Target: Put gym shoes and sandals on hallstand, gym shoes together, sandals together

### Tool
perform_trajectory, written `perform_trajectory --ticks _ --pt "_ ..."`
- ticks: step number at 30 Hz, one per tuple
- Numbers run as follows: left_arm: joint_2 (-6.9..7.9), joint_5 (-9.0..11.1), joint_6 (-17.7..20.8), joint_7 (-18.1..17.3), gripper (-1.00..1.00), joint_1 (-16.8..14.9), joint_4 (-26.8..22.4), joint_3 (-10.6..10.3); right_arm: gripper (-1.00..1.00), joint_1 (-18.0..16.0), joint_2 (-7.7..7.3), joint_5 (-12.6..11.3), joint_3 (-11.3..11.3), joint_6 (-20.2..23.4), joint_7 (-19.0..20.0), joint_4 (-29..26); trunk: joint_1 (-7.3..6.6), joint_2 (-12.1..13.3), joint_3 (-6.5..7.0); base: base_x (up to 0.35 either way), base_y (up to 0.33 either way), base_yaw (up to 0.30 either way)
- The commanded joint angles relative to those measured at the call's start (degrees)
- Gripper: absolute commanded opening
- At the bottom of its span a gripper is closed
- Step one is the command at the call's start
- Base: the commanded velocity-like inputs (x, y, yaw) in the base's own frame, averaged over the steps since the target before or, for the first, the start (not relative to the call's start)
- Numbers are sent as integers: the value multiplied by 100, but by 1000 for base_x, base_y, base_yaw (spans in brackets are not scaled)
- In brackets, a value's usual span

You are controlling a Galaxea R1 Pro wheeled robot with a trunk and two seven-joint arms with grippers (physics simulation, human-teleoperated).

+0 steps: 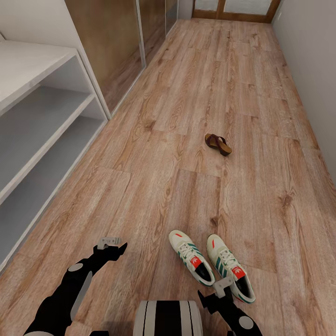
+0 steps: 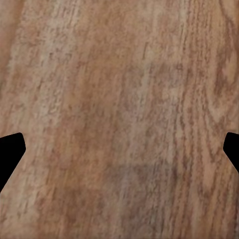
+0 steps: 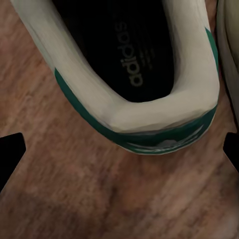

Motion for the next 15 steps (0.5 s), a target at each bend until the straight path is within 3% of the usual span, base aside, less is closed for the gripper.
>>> perform_trajectory --ticks 1,15 --pt "-2 26 44 -29 100 -1 -7 12 100 -1 2 58 -13 -42 12 15 -1 -1 -3 0 0 0" --pt "-10 23 43 -29 100 -2 -7 11 100 -1 2 58 -15 -129 8 68 -1 -1 -3 0 0 0"
